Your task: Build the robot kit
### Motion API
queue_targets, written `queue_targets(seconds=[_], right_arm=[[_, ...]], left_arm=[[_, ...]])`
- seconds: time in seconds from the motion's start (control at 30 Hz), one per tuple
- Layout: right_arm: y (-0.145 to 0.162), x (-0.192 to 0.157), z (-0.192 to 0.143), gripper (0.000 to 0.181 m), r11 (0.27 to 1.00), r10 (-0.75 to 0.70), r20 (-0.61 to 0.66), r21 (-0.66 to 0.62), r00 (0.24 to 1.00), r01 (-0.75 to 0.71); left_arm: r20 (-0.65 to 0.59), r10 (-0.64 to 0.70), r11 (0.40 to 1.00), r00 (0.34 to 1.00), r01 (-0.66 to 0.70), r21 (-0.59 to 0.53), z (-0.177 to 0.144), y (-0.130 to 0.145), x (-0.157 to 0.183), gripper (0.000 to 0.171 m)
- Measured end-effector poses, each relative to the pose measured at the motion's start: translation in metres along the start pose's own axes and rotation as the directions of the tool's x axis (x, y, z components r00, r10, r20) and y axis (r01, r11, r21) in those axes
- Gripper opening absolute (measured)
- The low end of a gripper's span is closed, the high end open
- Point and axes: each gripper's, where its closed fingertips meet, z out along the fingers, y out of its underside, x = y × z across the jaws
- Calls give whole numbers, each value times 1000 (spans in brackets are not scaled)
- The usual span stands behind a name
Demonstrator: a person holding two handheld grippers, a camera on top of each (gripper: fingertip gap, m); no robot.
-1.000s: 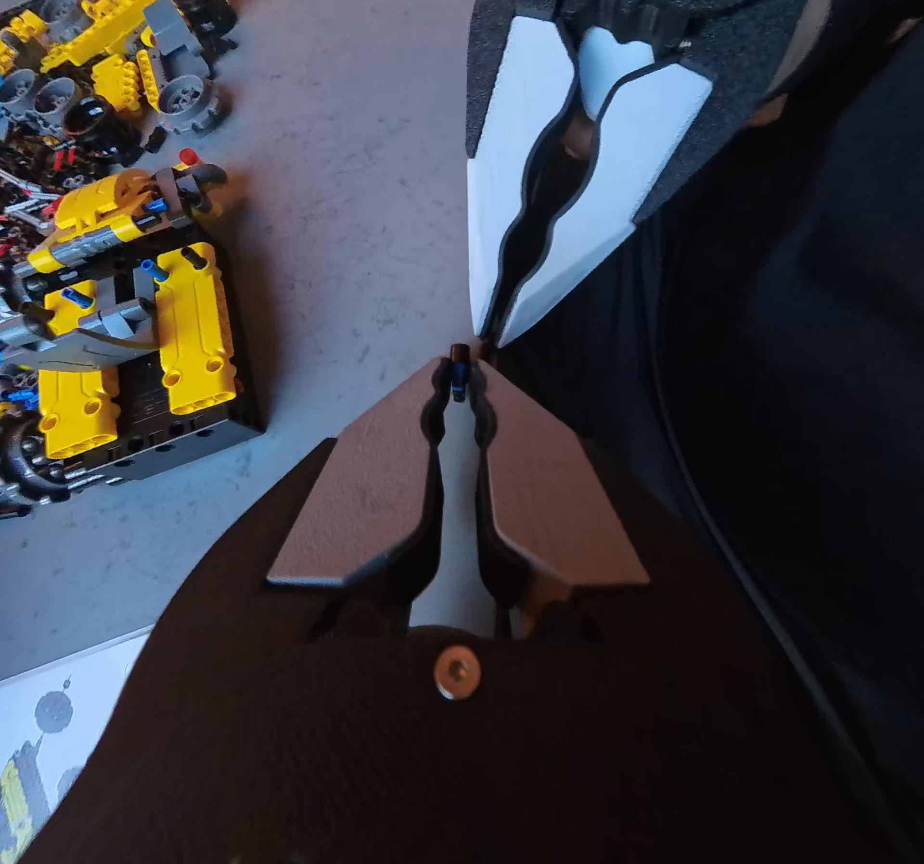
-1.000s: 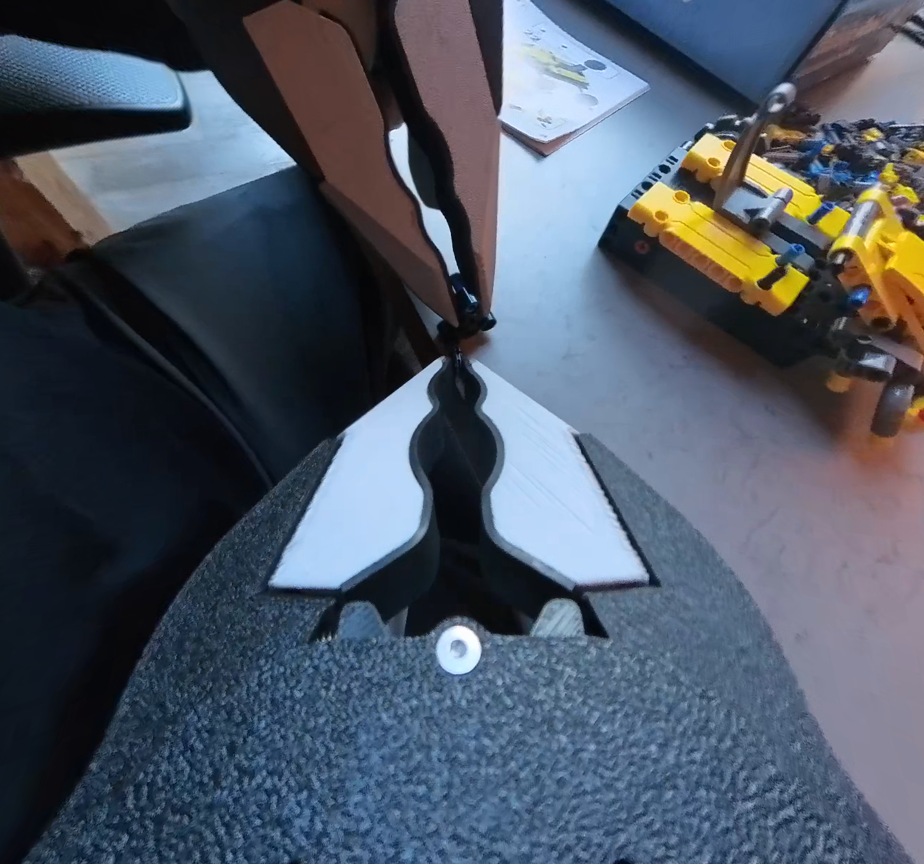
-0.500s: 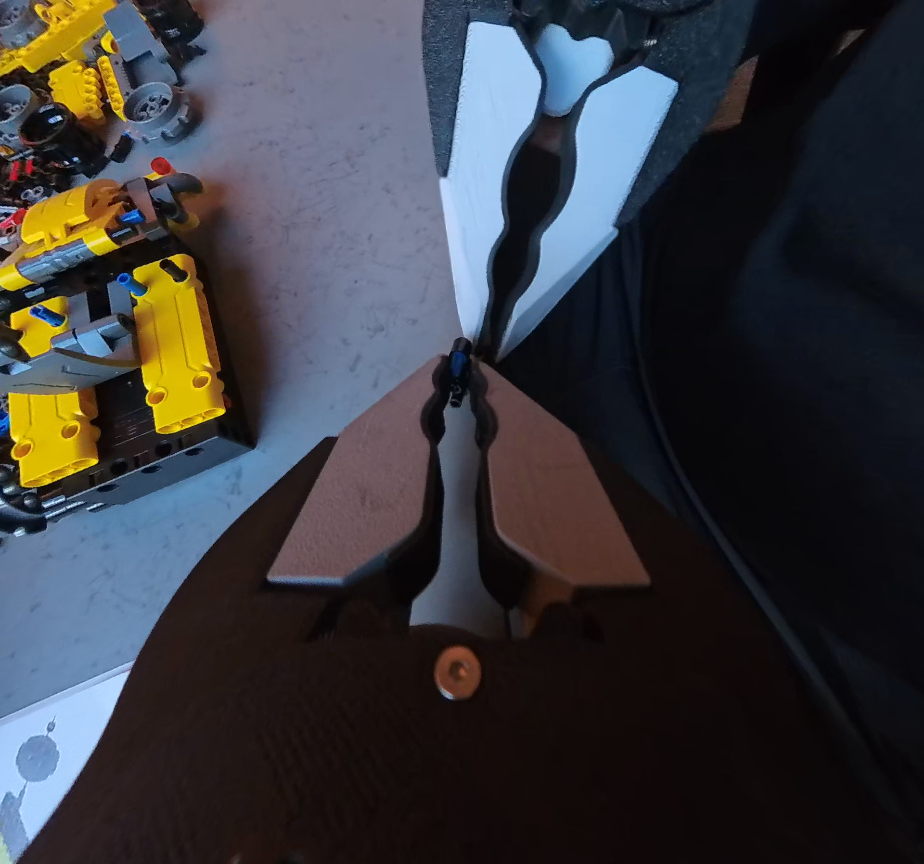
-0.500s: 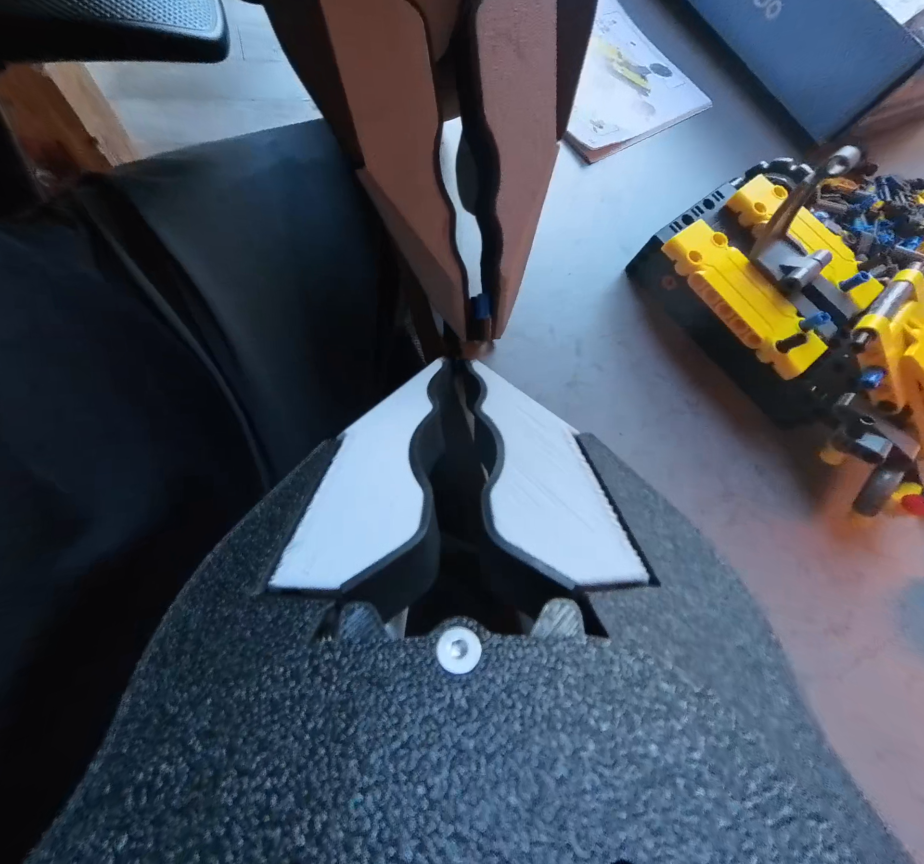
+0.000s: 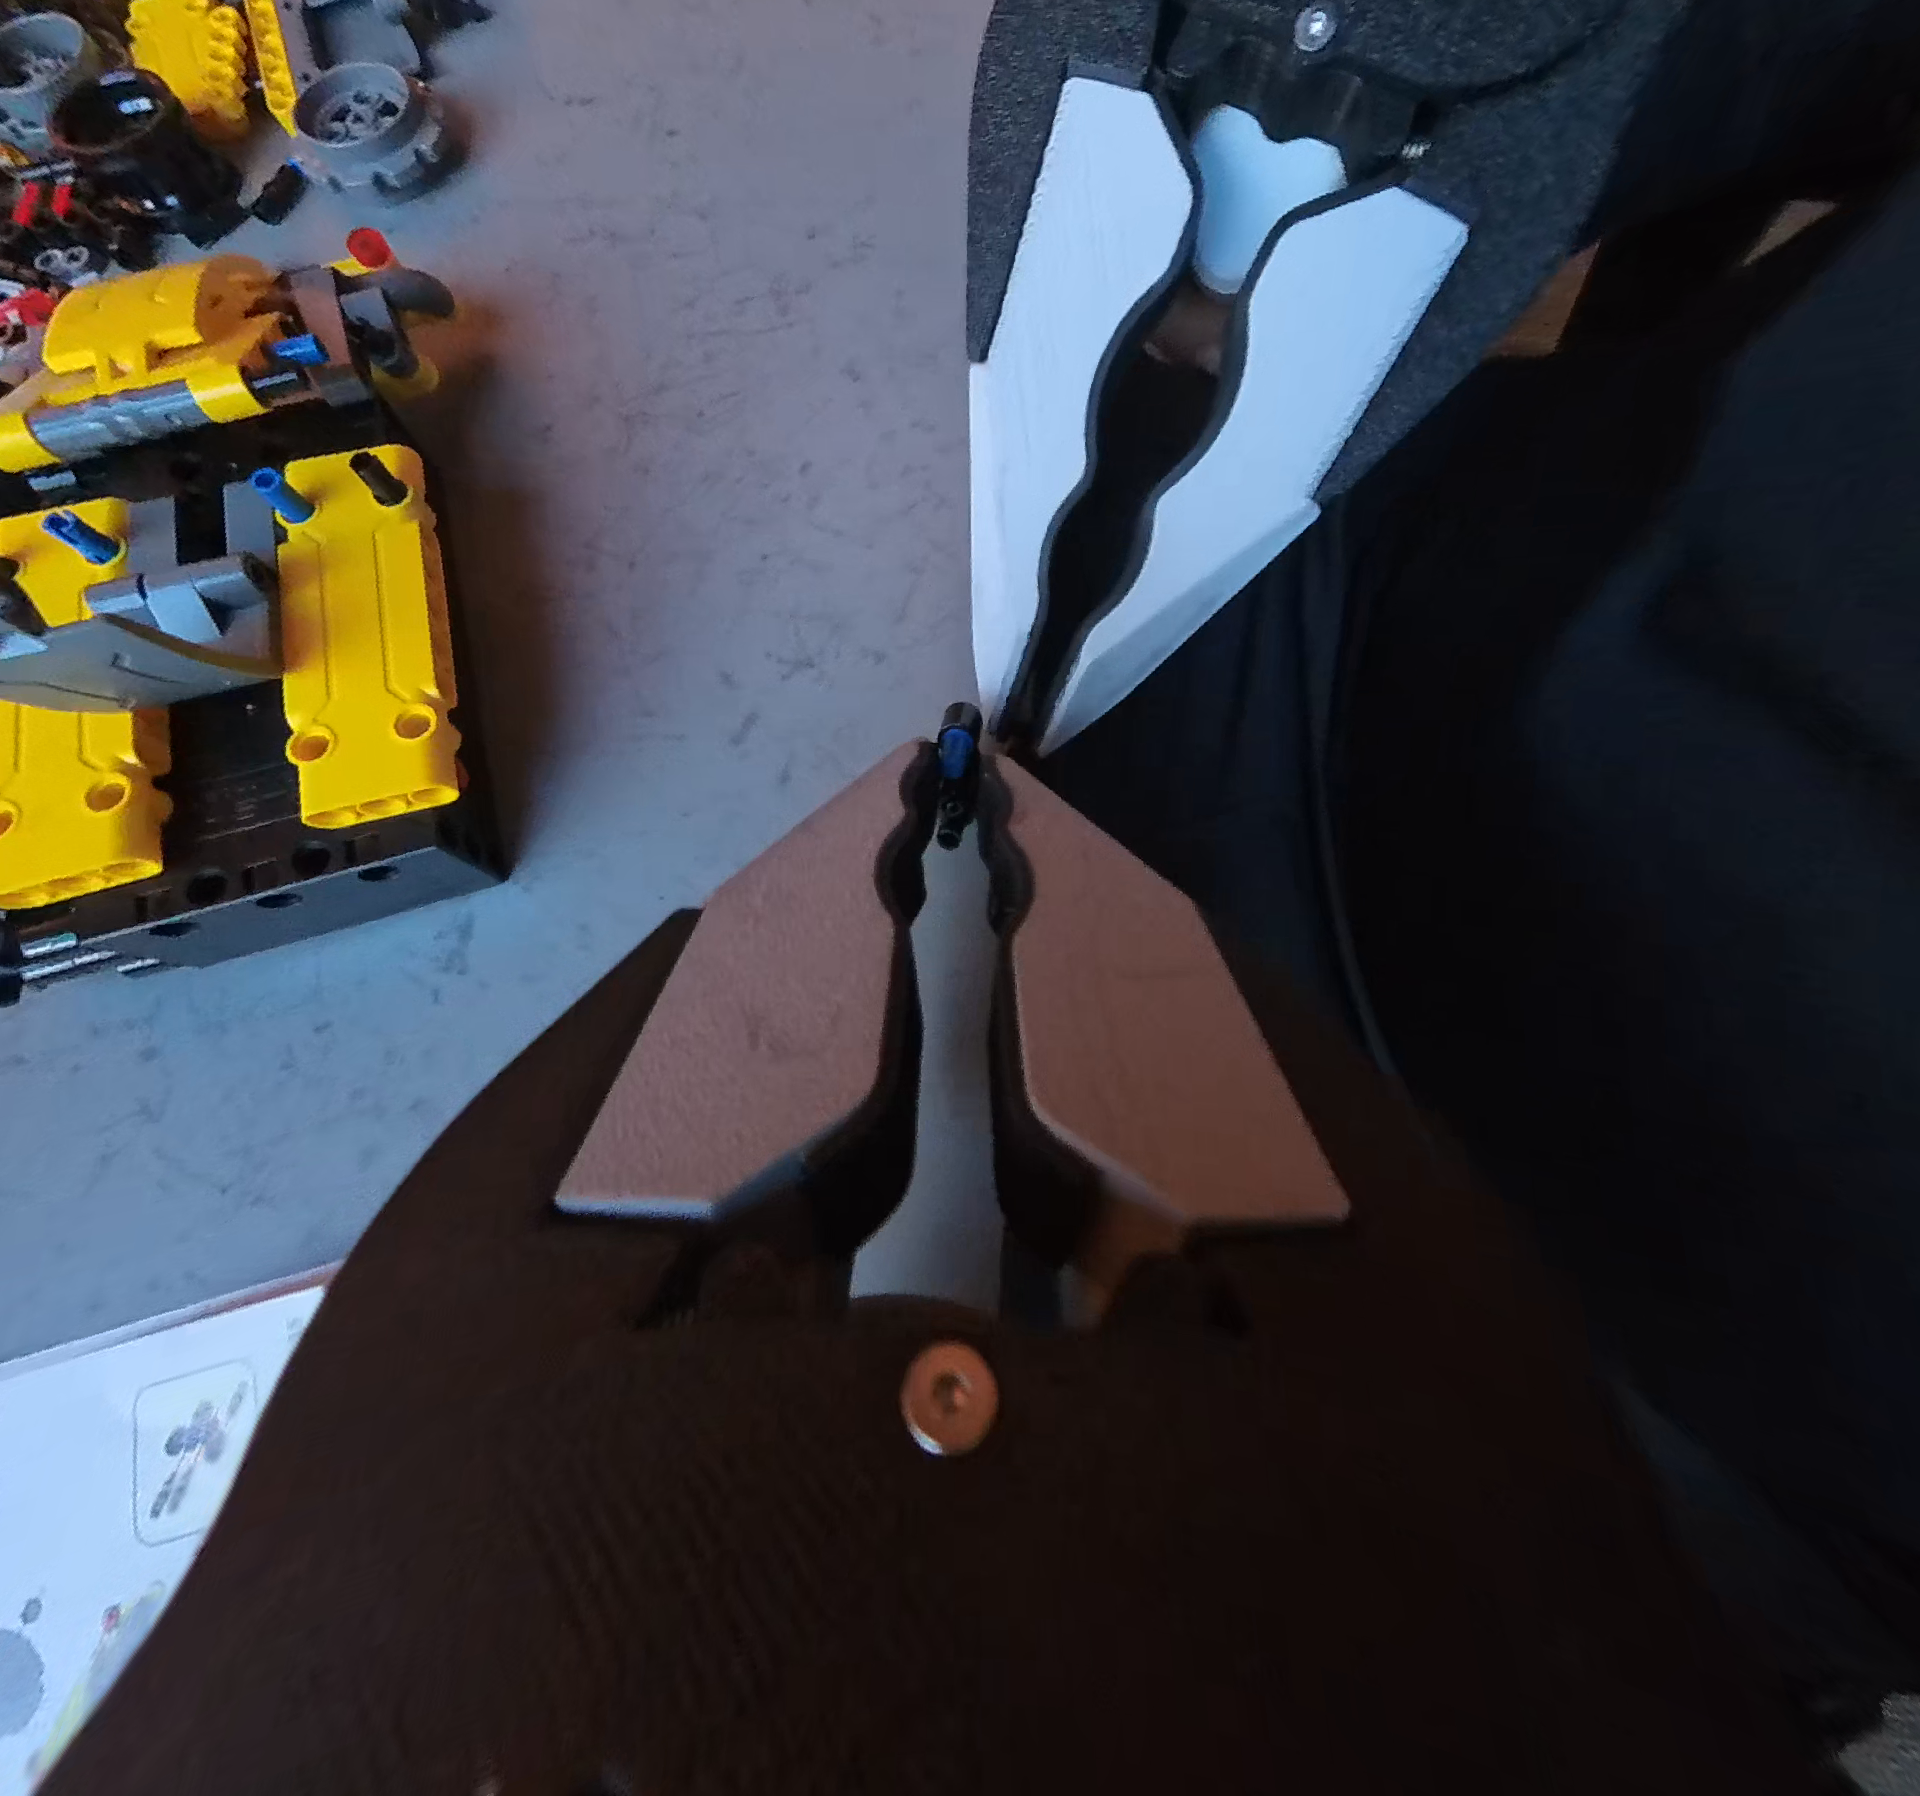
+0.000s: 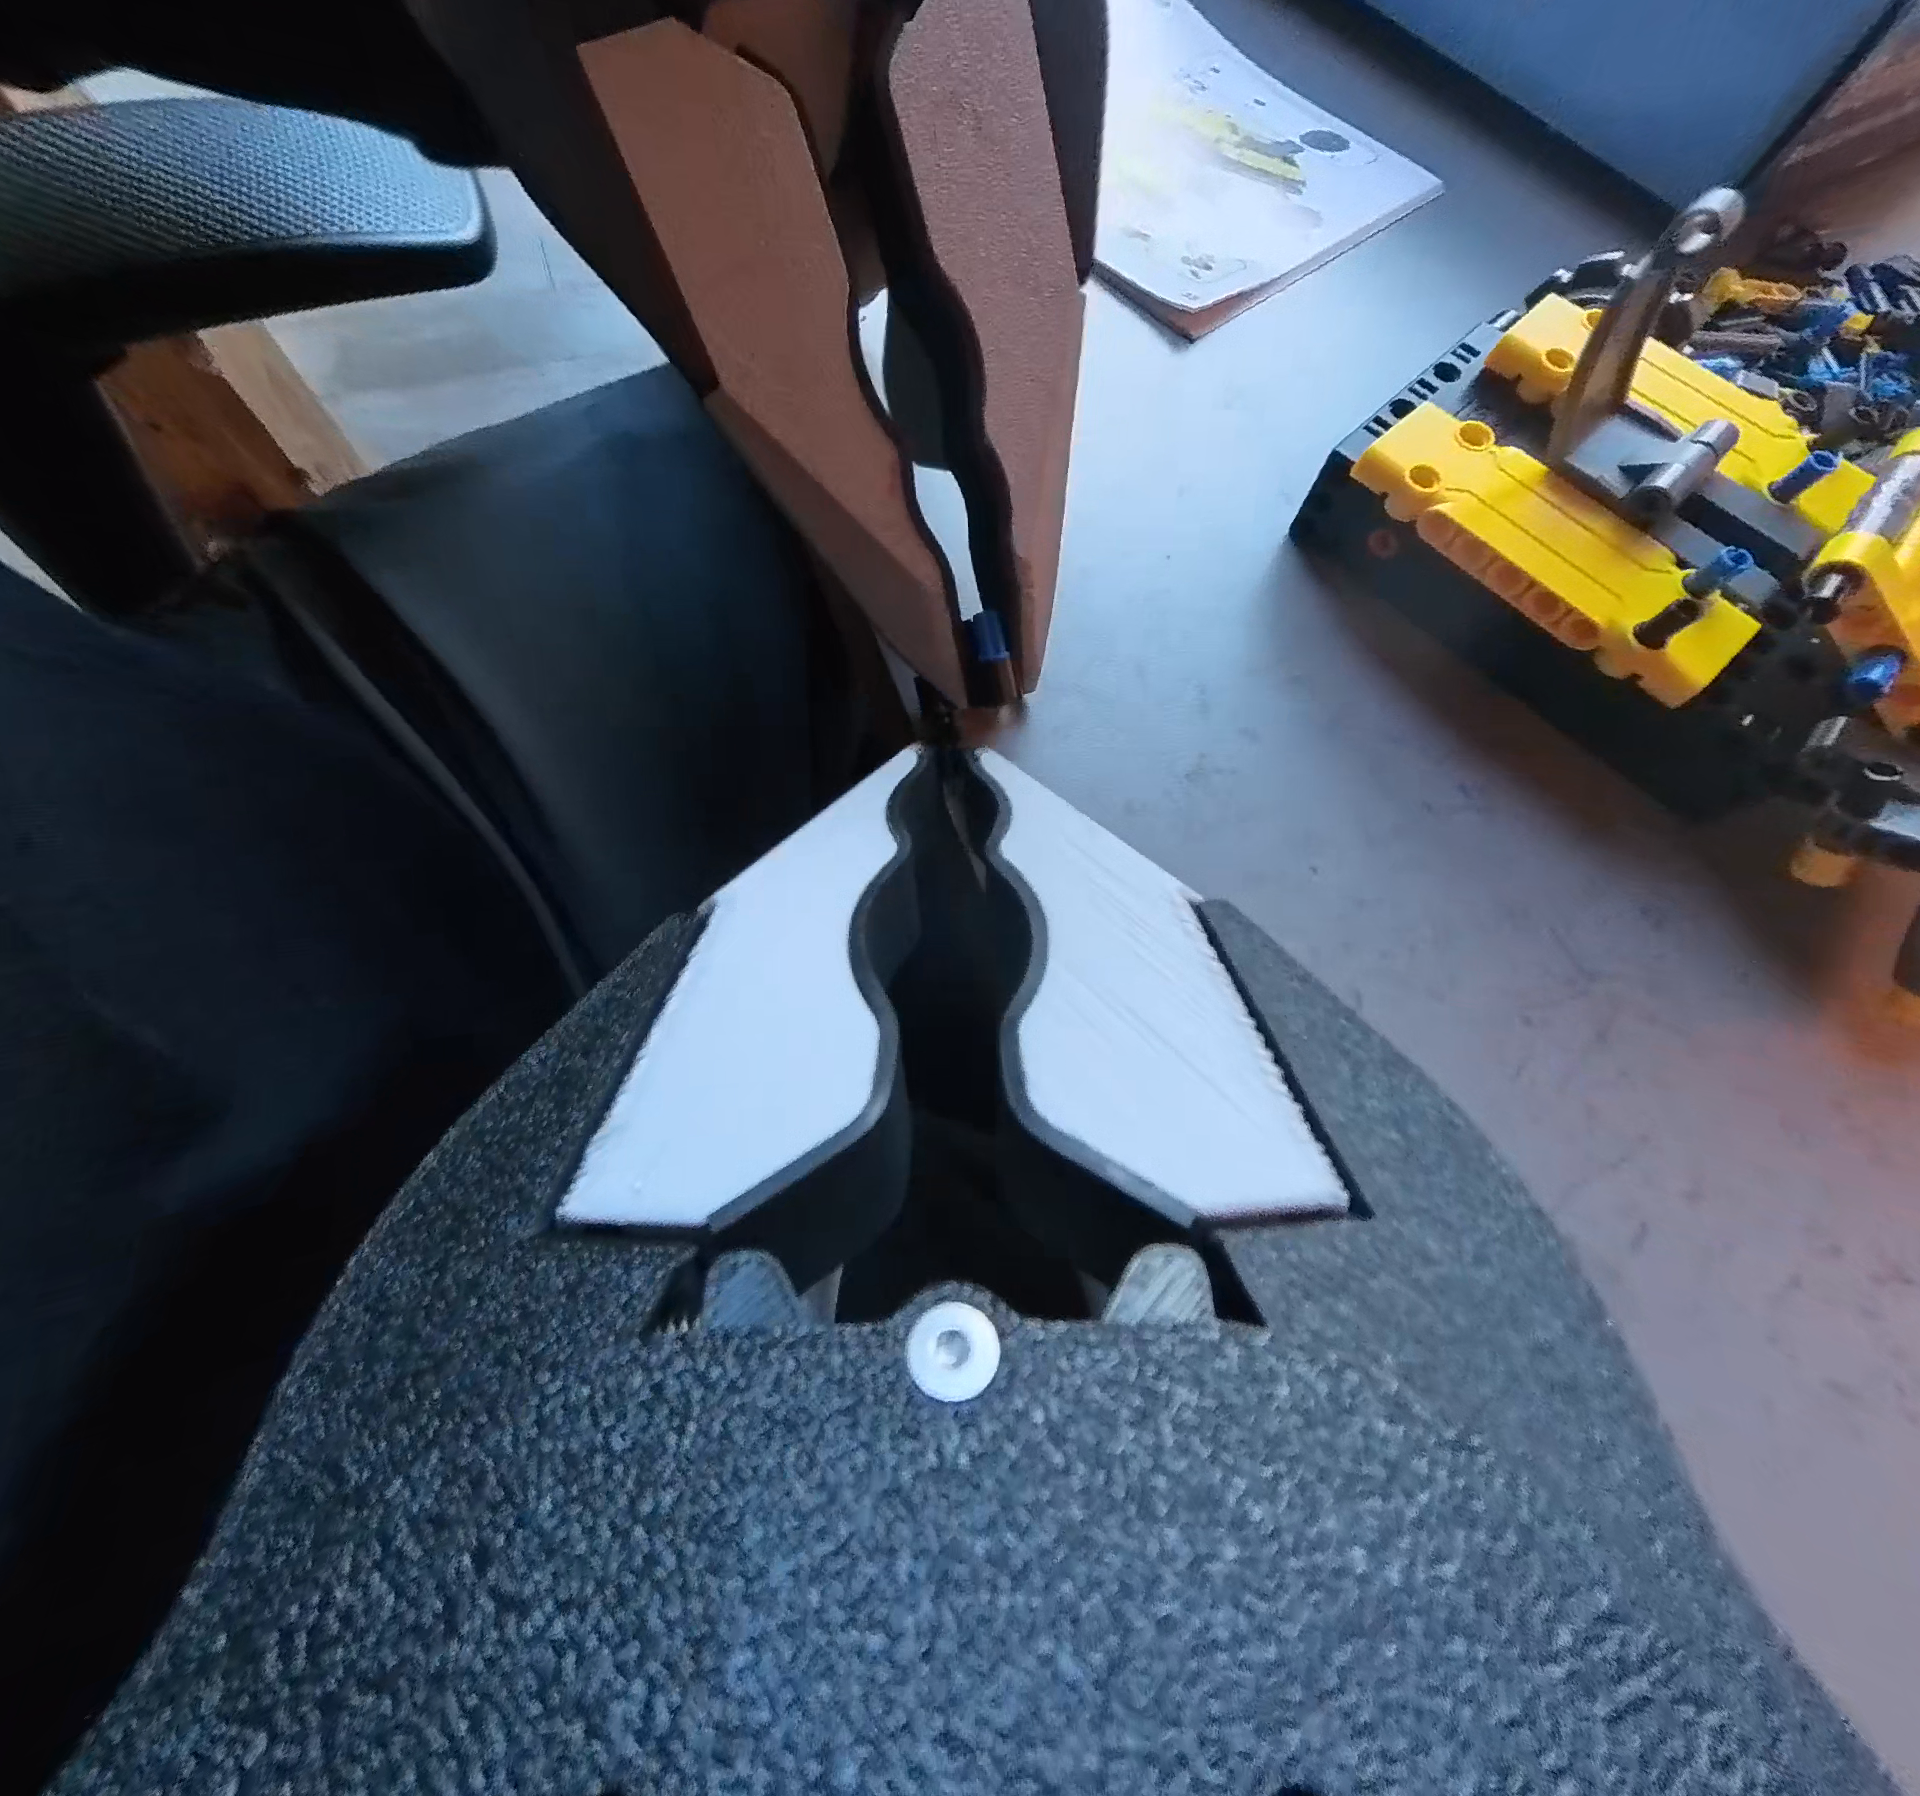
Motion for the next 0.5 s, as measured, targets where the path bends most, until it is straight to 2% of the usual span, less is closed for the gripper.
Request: queue_targets(seconds=[0.23,0.5], right_arm=[[0,1,-8,3,999,33,71,23,997,-35],[2,30,-20,3,1000,15,-76,-11,997,-16]], left_arm=[[14,9,1000,1000,-10,9,0,-2,3,3],[51,12,1000,999,-12,1,1,-1,-4,4]])
